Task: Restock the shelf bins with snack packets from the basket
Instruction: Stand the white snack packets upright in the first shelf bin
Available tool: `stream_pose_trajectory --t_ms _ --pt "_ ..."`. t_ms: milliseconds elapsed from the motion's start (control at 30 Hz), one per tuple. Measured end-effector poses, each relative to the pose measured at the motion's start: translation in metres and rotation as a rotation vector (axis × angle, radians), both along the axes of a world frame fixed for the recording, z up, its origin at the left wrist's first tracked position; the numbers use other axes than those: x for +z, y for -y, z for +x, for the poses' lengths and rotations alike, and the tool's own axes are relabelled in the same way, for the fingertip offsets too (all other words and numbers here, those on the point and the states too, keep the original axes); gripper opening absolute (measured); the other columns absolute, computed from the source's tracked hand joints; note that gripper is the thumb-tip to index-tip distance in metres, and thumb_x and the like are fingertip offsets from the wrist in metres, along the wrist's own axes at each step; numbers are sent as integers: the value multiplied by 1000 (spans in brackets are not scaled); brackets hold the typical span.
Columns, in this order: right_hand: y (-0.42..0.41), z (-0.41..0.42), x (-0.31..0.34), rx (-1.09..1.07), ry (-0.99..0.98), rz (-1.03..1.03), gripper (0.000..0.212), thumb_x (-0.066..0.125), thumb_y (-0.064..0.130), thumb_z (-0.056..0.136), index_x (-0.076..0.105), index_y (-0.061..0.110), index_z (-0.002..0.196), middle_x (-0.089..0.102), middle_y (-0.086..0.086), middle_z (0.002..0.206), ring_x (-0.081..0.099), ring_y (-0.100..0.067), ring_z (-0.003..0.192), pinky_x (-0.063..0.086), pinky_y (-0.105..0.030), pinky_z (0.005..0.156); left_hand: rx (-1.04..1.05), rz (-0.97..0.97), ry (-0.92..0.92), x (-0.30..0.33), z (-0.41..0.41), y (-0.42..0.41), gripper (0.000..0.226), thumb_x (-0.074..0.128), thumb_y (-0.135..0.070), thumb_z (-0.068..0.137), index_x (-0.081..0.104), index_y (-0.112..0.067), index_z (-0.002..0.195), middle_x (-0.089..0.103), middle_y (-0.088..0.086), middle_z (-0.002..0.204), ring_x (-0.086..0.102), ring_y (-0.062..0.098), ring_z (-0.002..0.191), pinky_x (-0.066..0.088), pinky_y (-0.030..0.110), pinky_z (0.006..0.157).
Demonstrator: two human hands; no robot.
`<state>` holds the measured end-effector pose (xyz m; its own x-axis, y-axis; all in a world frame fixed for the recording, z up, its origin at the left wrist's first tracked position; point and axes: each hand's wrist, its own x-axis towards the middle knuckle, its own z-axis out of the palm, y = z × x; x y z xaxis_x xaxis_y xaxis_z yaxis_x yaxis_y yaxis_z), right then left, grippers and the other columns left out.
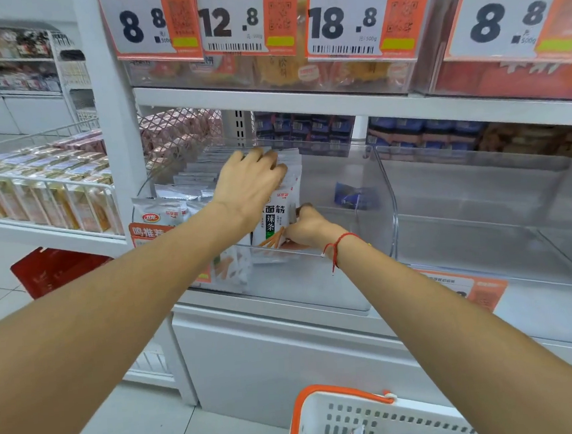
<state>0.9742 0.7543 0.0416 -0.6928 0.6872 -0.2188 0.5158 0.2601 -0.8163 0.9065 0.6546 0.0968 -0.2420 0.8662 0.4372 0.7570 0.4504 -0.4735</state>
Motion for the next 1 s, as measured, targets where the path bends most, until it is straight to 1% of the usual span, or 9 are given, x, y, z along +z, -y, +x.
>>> stream_pose_trajectory --t_ms 133,300,433,533,633,700,800,933,1000 --pt "-5 -5 -6 -8 -14 55 47 62 -1 86 39 1 127 52 -12 131 51 -25 121 42 -20 72 -50 51 -19 4 -2 8 32 68 -7 80 56 -19 107 55 1 120 45 25 112 32 33 82" --pt "-5 -5 -5 23 2 91 44 59 1 89 39 1 128 48 -4 118 50 -24 119 42 -17 57 -61 -286 -102 0 5 3 29 54 -12 91 66 -25 114 61 -4 116 44 23 116 31 30 85" --pt "-3 -8 -10 155 98 151 44 57 11 90 43 3 132 53 -12 132 51 -28 121 44 -35 100 41 -409 -77 0 10 -3 26 51 -12 93 64 -18 113 63 0 117 46 22 116 32 30 88" --pt "-2 -7 -7 241 179 175 61 58 18 93 26 0 142 40 -9 142 42 -26 129 37 -31 101 99 -518 -91 4 17 -5 21 47 -14 96 60 -16 112 59 3 123 44 22 121 31 31 96" --pt "0 -7 0 266 231 197 50 44 16 98 28 -3 141 43 -15 143 46 -26 126 40 -34 102 159 -601 -30 3 23 -7 29 44 -21 99 54 -19 126 51 1 136 37 22 129 28 32 103" --pt "4 -1 6 261 235 178 38 38 8 97 41 -2 133 51 -18 132 52 -31 121 44 -40 102 191 -616 50 3 27 -4 32 43 -23 99 51 -21 130 48 -1 138 36 22 131 28 33 104" --pt "12 20 15 289 251 276 22 44 11 93 58 2 108 59 -13 100 59 -26 85 52 -31 76 187 -584 107 4 35 8 31 44 -26 99 51 -22 129 50 -1 136 37 22 131 29 33 105" --pt "29 60 24 199 128 517 31 52 13 88 64 13 117 64 -8 119 59 -26 108 49 -34 91 113 -505 137 11 49 33 41 42 -21 98 47 -20 138 46 3 142 35 24 135 20 38 115" --pt "45 87 32 136 -16 643 27 56 14 86 70 20 108 68 -3 111 62 -22 102 52 -35 87 49 -403 152 16 60 49 42 44 -14 94 50 -20 135 50 4 138 38 24 132 22 37 113"
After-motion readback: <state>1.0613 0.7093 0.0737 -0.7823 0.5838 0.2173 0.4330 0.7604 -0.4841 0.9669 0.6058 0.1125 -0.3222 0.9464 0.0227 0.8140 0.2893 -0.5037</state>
